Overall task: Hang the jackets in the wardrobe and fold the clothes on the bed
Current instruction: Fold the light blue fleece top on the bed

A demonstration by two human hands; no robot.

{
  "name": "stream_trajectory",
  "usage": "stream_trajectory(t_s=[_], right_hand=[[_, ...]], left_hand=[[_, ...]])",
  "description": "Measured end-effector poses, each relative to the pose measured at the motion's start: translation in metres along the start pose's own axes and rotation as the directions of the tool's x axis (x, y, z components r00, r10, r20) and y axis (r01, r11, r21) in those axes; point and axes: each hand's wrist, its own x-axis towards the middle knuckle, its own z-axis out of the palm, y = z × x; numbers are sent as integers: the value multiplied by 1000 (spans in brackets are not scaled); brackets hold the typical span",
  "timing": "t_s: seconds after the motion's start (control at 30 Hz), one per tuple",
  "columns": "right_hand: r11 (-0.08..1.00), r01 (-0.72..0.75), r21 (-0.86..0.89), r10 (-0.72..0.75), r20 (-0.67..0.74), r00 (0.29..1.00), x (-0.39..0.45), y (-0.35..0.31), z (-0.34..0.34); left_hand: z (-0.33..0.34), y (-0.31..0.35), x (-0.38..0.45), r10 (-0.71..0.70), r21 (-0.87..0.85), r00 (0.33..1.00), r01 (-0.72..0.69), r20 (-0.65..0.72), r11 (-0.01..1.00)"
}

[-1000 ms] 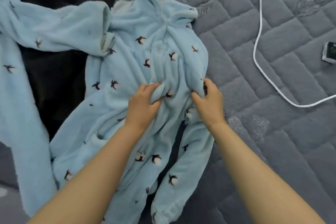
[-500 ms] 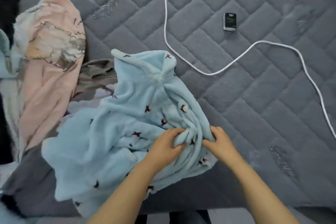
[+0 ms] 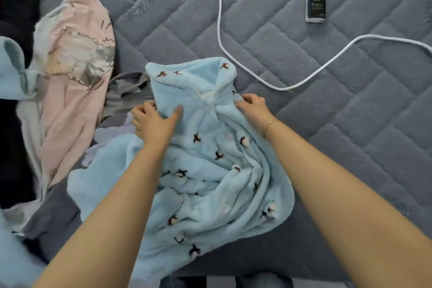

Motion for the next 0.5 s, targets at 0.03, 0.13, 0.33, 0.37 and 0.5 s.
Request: stream_trajectory(t_s=[0.03, 0.13, 0.33, 0.37, 0.5], right_hand=[[997, -43, 56, 38, 75, 996, 0, -2, 3], [983, -167, 81, 132, 329, 935, -17, -7, 3], [936, -131, 327, 10, 348, 937, -114, -15, -29], [912, -70, 403, -42, 262, 964, -138, -17, -37], [871, 187, 454, -152, -113, 982, -244, -26, -71]], left_hand=[[-1, -3, 0, 28, -13, 999, -27, 41, 1000], [-14, -13, -10, 125, -305, 977, -67, 175, 950], [-62, 7, -75, 237, -734, 946, 1, 221, 679], [-69, 14, -88, 272, -760, 933, 1, 235, 650], [-102, 44, -144, 426, -798, 847, -3, 318, 603]])
